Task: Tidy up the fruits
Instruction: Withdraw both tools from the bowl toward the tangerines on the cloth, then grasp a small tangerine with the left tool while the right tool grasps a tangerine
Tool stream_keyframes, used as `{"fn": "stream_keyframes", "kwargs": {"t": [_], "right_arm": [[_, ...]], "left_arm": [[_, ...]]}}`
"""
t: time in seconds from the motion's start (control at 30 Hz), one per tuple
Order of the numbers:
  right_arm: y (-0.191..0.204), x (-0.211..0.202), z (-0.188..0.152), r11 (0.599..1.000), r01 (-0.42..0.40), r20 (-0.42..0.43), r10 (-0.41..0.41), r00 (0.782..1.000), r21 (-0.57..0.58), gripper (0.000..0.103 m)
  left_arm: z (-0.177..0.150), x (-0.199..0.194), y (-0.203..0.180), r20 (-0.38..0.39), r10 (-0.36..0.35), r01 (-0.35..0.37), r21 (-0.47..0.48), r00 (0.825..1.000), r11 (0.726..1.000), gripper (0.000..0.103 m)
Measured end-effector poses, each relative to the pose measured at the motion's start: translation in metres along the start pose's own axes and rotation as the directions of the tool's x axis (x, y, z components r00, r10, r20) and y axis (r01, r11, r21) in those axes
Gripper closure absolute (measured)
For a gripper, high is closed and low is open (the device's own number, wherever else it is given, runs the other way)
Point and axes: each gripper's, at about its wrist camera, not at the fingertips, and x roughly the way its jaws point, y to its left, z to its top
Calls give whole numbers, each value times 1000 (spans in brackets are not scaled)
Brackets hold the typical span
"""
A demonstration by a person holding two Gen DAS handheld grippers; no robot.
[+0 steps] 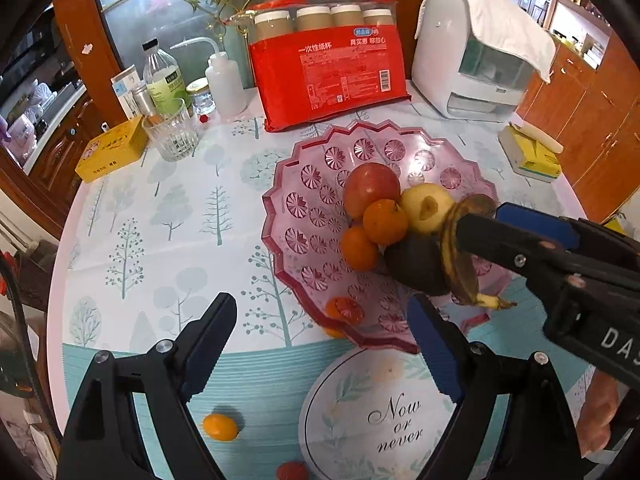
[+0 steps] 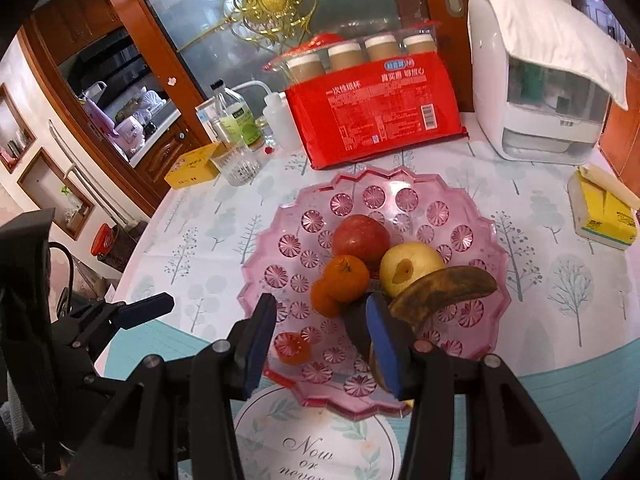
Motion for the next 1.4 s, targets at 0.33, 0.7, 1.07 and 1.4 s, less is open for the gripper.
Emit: {"fn": "stream_keyframes", "kwargs": {"t": [0.33, 0.7, 1.07, 1.4], "right_arm": [[20, -35, -18, 1000, 15, 40, -15, 999, 0, 55], [50, -56, -52, 999, 47, 65, -47, 997, 6, 56], [72, -36, -84, 994, 102, 42, -104, 994, 48, 56], [85, 24, -112, 983, 146, -33, -143, 989, 111, 55]], "left_arm": [[-24, -38, 16, 36, 22, -22, -18, 999, 1000, 17], [-58, -66, 74, 80, 40, -35, -64, 996, 997, 17], [-93, -46, 132, 42, 77, -74, -78, 996, 994, 17], [-126, 12, 140, -50, 54, -55, -18, 997, 998, 17]]}}
